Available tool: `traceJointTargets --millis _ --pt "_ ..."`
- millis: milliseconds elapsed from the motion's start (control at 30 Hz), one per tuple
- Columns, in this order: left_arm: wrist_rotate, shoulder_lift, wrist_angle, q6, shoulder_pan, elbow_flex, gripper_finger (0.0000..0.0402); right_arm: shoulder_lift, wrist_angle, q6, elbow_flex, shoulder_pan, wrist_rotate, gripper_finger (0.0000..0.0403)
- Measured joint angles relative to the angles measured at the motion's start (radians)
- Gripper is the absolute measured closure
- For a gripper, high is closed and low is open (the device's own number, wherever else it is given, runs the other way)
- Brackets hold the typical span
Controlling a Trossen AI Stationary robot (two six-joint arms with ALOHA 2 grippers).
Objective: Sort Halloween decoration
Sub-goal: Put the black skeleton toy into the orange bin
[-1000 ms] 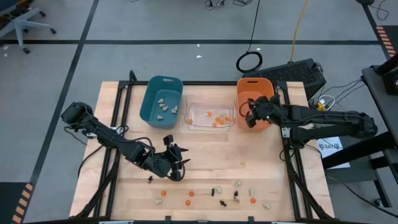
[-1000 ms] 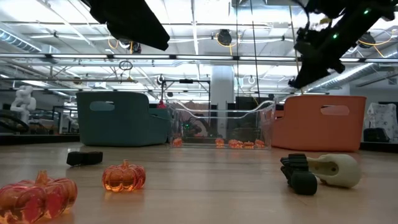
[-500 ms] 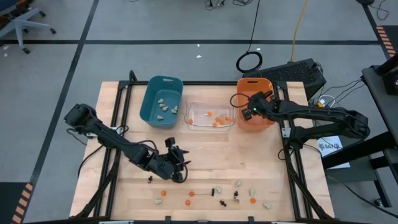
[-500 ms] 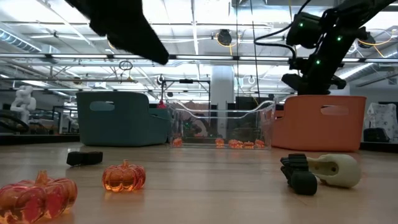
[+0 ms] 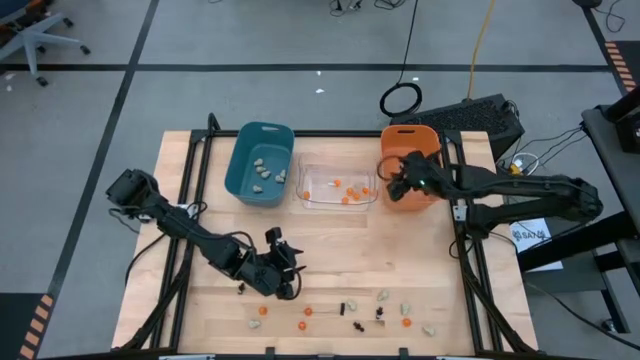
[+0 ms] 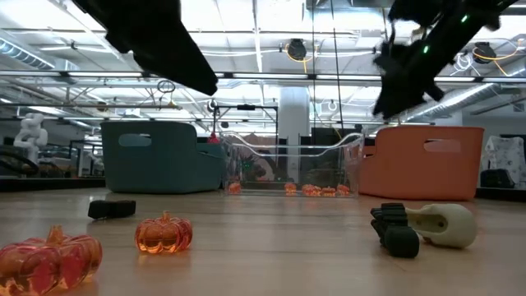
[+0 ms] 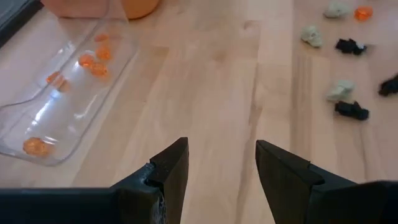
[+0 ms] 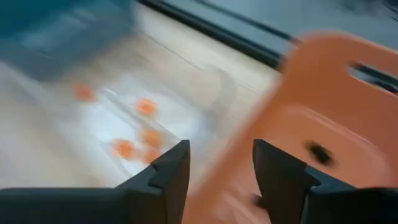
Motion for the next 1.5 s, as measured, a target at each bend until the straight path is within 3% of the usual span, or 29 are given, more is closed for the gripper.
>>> traceJointTargets --millis 200,367,733,1100,1333,1500 --pt "0.002 0.000 0.000 -0.001 -0.055 0.000 0.0217 -0.040 0.090 0.046 0.002 0.290 0.177 0.0242" --pt "0.001 0.000 -0.004 -0.019 -0.099 0.000 0.0217 0.020 0.181 -0.071 0.002 0.524 0.373 0.0242" --pt "0.004 0.095 -0.007 -0.154 -0.198 0.000 0.0217 0.316 0.490 -0.194 0.002 0.848 0.416 0.0243" --pt "0.028 0.187 -0.025 -0.314 -0.238 0.000 0.0217 0.560 0.870 -0.372 0.002 0.937 0.414 0.0243" --pt "0.025 0.243 -0.122 -0.525 -0.231 0.000 0.0217 0.564 0.903 -0.409 0.002 0.935 0.415 0.0243" --pt "0.025 0.251 -0.170 -0.547 -0.226 0.000 0.0217 0.564 0.903 -0.412 0.002 0.935 0.415 0.0243"
